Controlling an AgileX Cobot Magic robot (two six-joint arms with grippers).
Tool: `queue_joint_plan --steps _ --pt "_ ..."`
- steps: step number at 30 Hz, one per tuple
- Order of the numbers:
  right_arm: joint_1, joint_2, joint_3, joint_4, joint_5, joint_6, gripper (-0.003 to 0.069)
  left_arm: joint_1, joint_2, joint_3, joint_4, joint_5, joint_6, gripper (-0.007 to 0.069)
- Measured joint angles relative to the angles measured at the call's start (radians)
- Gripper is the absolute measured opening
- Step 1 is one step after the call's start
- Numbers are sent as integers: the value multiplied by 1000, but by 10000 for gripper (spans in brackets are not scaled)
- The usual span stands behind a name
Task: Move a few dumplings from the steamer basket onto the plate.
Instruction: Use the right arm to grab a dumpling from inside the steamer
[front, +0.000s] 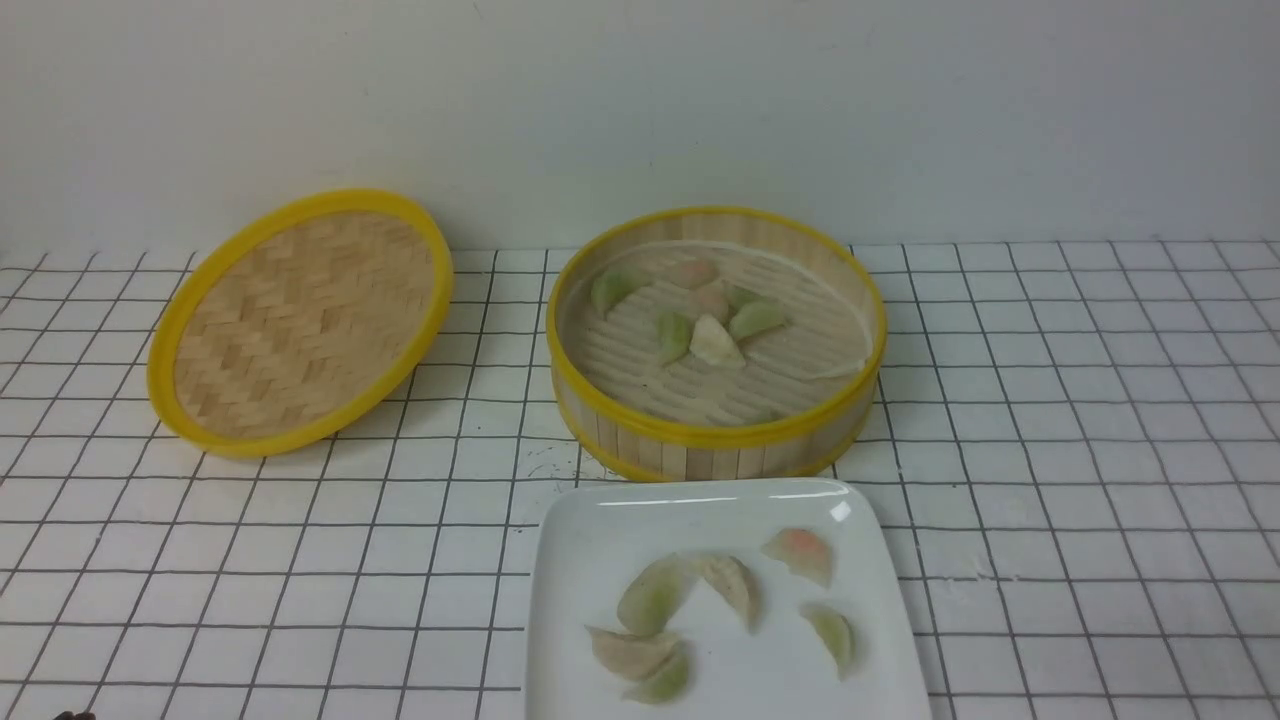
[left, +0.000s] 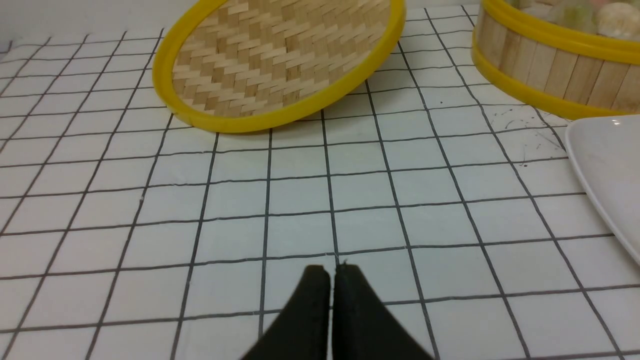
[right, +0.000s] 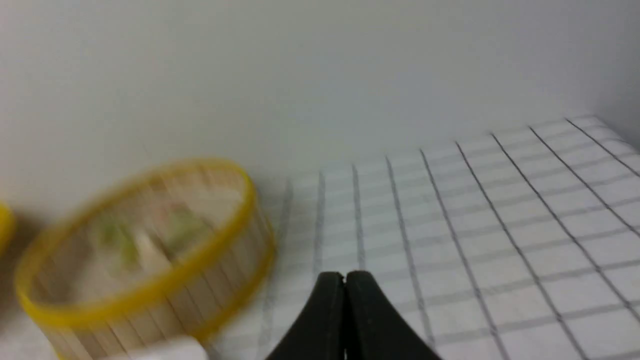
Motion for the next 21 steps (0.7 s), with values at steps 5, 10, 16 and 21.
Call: queue_joint_plan --steps 5,10,16,21 --pt "0 0 0 197 -178 73 -15 0 0 0 0 0 0 -6" --pt "0 0 0 228 -234 38 -15 0 0 0 0 0 0 -6" --pt "0 0 0 238 -361 -29 -15 0 0 0 0 0 0 -6" --pt "0 0 -7 242 -403 -3 -15 0 0 0 0 0 0 -6"
